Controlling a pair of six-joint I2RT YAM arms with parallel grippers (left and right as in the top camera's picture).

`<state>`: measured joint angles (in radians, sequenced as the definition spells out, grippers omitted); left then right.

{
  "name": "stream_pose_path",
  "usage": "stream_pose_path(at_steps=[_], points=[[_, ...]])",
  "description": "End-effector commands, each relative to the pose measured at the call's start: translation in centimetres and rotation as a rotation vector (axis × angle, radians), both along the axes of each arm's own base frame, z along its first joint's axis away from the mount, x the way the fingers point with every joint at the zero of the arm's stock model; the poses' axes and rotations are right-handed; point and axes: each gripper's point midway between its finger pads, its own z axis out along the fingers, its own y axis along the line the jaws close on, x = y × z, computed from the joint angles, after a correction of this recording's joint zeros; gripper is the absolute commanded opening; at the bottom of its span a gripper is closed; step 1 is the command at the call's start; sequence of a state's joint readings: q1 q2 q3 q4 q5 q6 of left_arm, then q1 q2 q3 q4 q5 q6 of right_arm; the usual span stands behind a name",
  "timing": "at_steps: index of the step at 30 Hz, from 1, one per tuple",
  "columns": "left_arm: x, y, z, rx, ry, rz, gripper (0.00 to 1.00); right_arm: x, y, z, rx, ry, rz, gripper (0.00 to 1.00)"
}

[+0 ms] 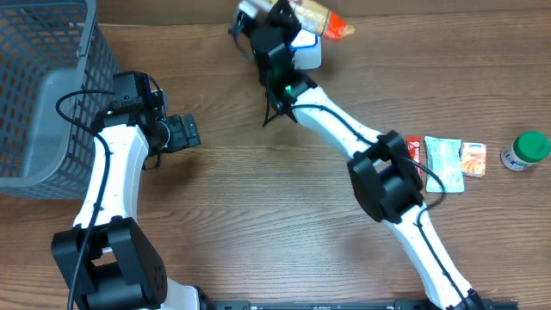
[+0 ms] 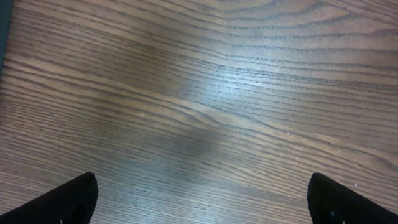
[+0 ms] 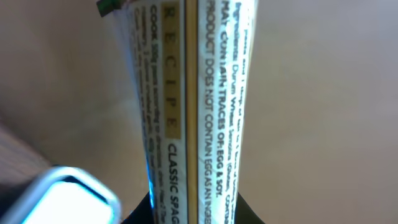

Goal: Scan the item barcode
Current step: 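Carry the spaghetti pack right away from the scanner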

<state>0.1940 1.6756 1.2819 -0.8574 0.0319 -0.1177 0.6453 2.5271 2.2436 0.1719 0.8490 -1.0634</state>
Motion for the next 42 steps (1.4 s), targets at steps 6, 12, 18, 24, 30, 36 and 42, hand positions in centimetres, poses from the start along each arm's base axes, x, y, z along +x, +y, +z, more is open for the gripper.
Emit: stream_pose_path(at_steps=[6, 12, 18, 24, 30, 36, 42], points=[[0.3, 0.0, 0.5, 0.008, -0.015, 0.000, 0.99, -10.2, -12.0, 15.9, 0.309, -0.103, -0.434, 0.03], [0.3, 0.0, 0.5, 0.008, -0.015, 0.000, 1.00, -12.8, -11.6, 6.5, 0.408, 0.318, -0.339, 0.03], [0.3, 0.0, 0.5, 0.008, -0.015, 0.000, 1.00, -17.7, -13.4, -1.0, 0.566, 0.753, -0.417, 0.04], [0.3, 0.0, 0.5, 0.008, -0.015, 0.000, 1.00, -21.3, -19.5, -5.7, 0.659, 0.971, -0.695, 0.04], [0.3, 0.0, 0.5, 0.008, -0.015, 0.000, 1.00, -23.3, -23.5, -10.6, 0.653, 1.087, -0.858, 0.04], [0.3, 0.0, 0.5, 0.008, -0.015, 0.000, 1.00, -25.4, -26.2, -15.6, 0.603, 1.147, -0.962, 0.04], [0.3, 0.0, 0.5, 0.008, -0.015, 0.000, 1.00, -25.8, -26.4, -17.2, 0.598, 1.155, -0.970, 0.04]])
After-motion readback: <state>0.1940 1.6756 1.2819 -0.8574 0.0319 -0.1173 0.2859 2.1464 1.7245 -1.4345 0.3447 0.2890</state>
